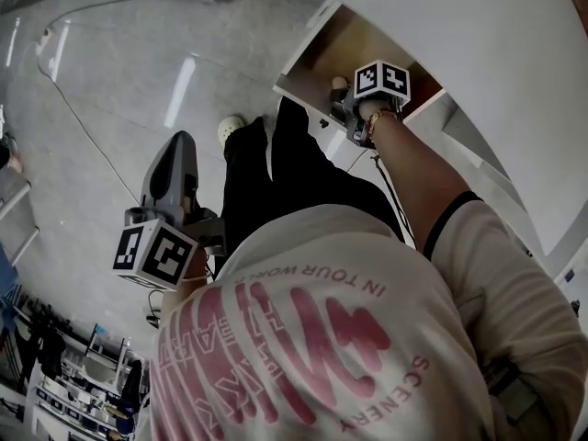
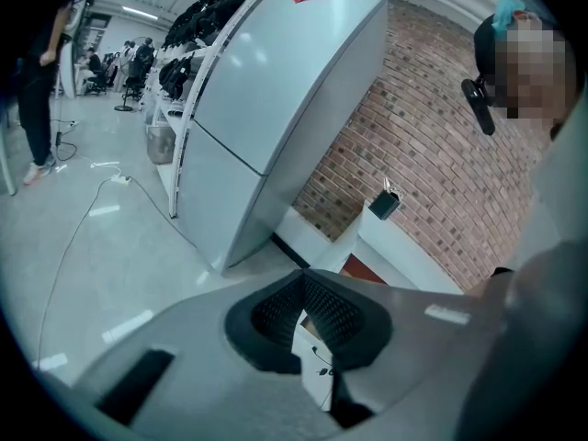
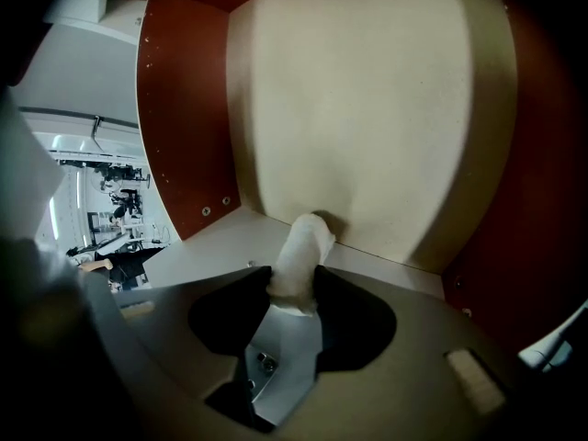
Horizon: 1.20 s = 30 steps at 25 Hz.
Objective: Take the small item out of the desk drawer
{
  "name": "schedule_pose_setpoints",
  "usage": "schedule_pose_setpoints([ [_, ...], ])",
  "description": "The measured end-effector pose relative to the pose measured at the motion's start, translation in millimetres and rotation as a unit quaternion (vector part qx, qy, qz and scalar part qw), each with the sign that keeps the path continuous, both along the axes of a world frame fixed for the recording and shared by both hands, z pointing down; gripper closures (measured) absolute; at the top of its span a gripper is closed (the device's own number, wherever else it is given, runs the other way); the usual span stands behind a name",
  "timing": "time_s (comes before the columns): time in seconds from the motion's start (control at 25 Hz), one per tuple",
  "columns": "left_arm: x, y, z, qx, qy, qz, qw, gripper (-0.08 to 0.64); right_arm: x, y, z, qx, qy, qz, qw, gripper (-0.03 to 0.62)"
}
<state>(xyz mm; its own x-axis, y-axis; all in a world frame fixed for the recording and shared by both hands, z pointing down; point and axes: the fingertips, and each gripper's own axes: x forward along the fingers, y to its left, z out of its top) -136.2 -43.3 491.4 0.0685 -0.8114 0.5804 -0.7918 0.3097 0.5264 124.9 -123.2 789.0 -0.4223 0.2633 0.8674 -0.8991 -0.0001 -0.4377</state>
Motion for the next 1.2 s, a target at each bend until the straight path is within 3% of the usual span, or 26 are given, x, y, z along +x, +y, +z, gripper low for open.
schedule_pose_setpoints([
  [0.32,-10.4,10.1,-3.5,-0.003,0.006,0.001,1.0,0.554,-1.6,-1.8,-6.2,0.014,0.007,-0.019,1.0,0.436],
  [0.56,-23.6,19.8,-22.9,0.004,-0.009,-0.002,0.9999,0.554,1.2,0.8,-18.6,0.023,-0.007,-0.027,0.999,0.436],
  [0.96,-27.7,19.8,-25.9,0.002,-0.012,0.005,0.9999,0.554,1.0,-0.8,-19.2,0.051,0.018,-0.041,0.998,0.437],
  [1.2,-26.6,16.1,-34.4,0.015,-0.022,0.011,0.9996,0.554,1.1,-0.9,-21.1,0.074,0.027,-0.074,0.994,0.437],
])
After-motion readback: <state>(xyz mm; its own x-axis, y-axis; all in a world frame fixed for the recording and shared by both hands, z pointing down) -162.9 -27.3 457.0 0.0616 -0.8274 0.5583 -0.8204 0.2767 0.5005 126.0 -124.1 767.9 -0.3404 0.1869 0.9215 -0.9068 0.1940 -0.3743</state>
